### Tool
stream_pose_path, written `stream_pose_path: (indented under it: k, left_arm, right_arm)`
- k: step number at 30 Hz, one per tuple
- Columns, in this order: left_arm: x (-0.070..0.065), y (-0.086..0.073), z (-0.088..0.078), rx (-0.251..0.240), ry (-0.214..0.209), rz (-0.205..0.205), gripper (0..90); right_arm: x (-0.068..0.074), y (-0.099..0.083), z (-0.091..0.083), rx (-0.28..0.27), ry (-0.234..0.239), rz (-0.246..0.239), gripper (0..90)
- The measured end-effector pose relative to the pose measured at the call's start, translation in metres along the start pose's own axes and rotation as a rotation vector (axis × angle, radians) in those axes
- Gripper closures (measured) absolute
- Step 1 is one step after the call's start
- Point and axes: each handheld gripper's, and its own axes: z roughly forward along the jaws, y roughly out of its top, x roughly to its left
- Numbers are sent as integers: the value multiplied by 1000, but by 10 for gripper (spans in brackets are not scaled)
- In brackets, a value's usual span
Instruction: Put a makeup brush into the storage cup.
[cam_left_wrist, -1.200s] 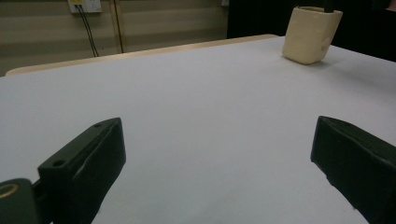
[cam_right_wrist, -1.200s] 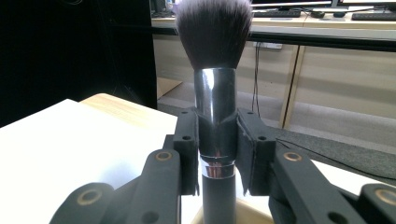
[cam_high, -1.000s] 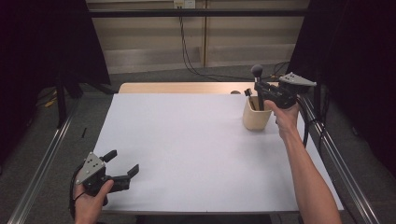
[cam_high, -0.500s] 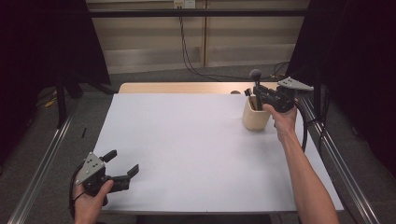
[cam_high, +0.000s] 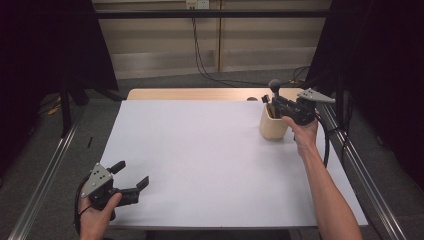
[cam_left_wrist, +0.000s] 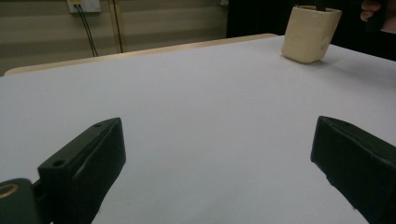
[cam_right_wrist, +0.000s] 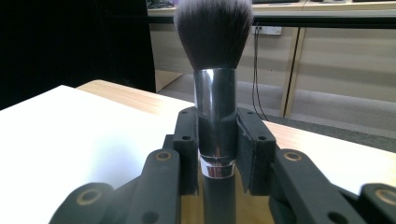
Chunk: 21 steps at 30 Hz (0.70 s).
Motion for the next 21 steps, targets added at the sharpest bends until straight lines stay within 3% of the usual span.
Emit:
stream_pose_path:
  k: [21]
  left_arm:
    - [1, -1, 1, 3, 5, -5, 33]
  right_arm:
    - [0, -6, -5, 10, 14, 10, 674]
